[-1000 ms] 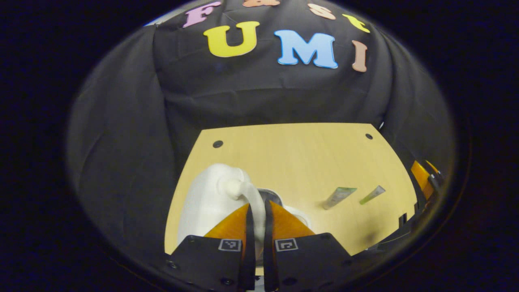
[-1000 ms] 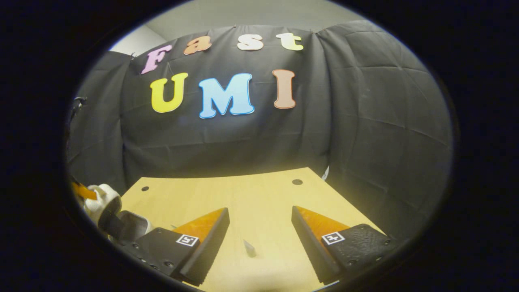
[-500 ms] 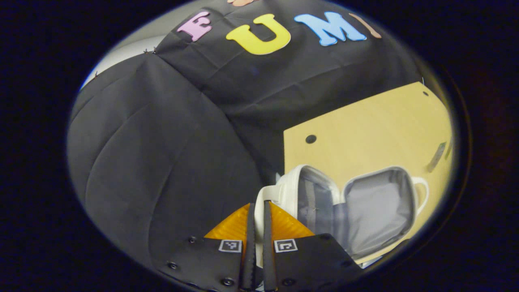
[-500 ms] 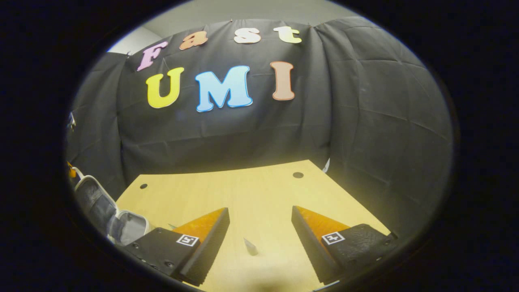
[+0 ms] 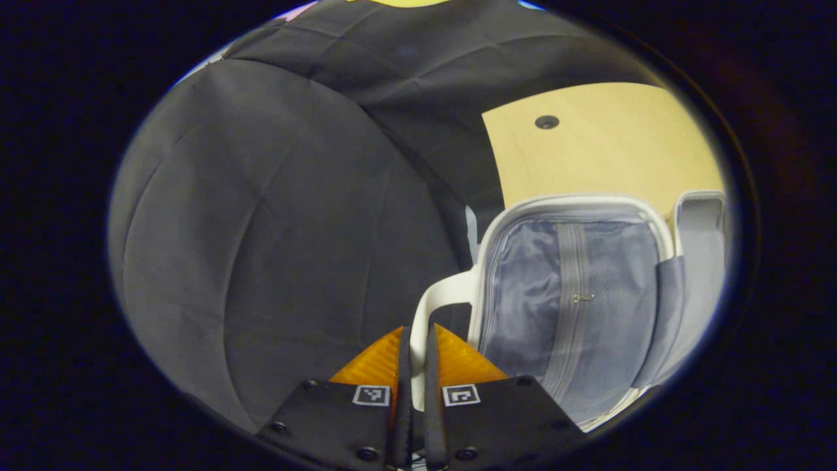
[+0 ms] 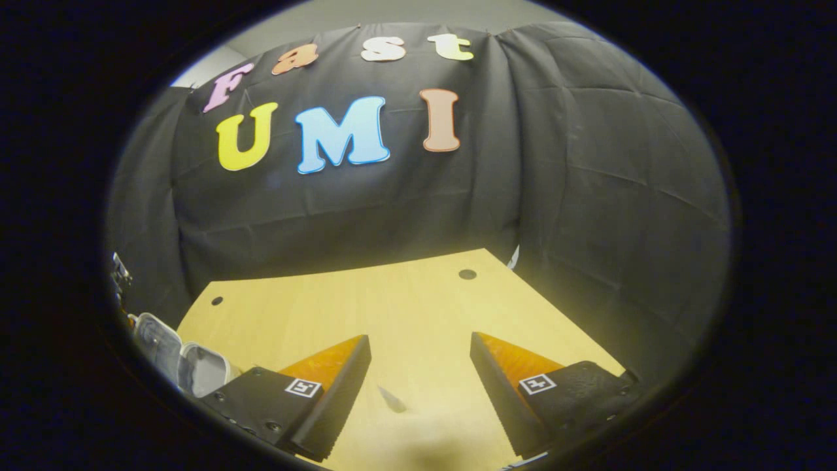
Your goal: First open the suitcase, pack the skin care products into it, and then close the suitcase.
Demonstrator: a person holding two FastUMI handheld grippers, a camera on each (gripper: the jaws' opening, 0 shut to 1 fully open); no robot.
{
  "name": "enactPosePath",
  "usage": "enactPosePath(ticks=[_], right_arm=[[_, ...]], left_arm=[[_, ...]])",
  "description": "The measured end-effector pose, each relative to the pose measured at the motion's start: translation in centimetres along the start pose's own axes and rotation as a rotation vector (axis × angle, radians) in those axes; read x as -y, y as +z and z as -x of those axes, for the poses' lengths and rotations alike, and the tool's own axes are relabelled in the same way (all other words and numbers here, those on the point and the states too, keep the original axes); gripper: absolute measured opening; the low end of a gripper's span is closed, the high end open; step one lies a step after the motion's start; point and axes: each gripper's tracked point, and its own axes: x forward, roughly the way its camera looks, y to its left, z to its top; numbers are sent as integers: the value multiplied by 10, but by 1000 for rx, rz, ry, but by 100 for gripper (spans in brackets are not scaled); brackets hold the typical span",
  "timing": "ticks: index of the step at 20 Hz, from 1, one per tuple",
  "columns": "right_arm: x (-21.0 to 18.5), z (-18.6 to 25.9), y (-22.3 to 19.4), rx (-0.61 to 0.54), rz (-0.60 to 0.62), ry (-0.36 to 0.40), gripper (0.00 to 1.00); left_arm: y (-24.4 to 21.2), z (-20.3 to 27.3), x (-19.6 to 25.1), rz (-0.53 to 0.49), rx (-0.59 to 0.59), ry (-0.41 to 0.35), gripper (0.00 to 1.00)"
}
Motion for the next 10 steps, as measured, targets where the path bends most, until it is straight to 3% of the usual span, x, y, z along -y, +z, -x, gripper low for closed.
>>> enactPosePath(ticks=[2,3,4,6,10], right_arm=[[-2,-3,0,-5,3,-3,93],[-4,-4,-2,-10,4,1,93],[-8,-5,-3,-17,5,9,93],[-17,-9,-7,-30,13,31,93],[-31,-8,-17,-51,63,81,94]], left_arm=[[-11,-4,-3,18,-16,-2,20],[-14,-4,13,49,-6,-68,25],[-9,3,28,64,7,-105,50],[-1,7,34,85,49,-56,100],[41,53,33,178,220,-5,99]])
